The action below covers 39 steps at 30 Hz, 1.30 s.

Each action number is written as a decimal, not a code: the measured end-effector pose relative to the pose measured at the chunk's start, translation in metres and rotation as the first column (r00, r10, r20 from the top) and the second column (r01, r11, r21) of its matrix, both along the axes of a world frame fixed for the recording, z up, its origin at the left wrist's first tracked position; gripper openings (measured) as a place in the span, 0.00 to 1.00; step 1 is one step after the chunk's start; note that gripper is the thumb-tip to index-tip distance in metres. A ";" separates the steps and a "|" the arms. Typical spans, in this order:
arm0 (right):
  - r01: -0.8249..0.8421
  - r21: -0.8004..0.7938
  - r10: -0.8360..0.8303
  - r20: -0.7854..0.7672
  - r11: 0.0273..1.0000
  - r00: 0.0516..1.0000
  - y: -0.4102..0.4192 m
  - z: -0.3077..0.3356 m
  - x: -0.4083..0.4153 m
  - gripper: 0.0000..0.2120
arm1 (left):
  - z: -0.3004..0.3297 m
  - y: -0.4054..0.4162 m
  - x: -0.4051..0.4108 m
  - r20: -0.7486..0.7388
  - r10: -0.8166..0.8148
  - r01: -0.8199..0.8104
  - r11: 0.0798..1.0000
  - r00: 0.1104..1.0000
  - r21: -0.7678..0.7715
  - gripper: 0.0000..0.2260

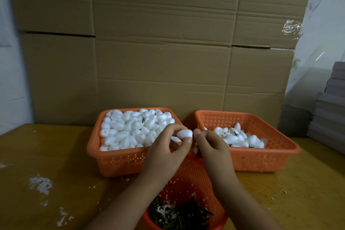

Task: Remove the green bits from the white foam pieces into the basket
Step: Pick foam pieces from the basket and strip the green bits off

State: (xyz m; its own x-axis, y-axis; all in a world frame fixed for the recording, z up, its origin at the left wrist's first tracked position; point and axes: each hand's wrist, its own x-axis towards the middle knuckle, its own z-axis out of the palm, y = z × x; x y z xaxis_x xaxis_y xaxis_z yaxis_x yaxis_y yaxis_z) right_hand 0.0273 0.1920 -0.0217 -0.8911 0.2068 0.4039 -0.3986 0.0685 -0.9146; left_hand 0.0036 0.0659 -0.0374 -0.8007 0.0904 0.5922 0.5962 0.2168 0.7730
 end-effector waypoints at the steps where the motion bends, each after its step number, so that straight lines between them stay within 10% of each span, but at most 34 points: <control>1: 0.001 -0.009 -0.001 -0.002 1.000 1.000 0.000 0.000 0.000 0.17 | 0.000 0.000 0.000 0.004 0.003 -0.003 1.000 1.000 0.000 0.11; 39: 0.063 0.007 -0.062 -0.098 0.998 0.993 -0.004 0.002 0.004 0.09 | -0.004 -0.002 -0.006 0.016 0.013 -0.013 0.999 1.000 0.031 0.08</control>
State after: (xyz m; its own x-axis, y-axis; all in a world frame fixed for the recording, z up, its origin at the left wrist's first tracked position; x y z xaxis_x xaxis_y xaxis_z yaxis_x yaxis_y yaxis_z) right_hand 0.0317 0.1877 -0.0196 -0.8327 0.2562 0.4909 -0.4810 0.1048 -0.8705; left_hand -0.0023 0.0642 -0.0414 -0.8111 0.0615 0.5817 0.5810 0.2004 0.7889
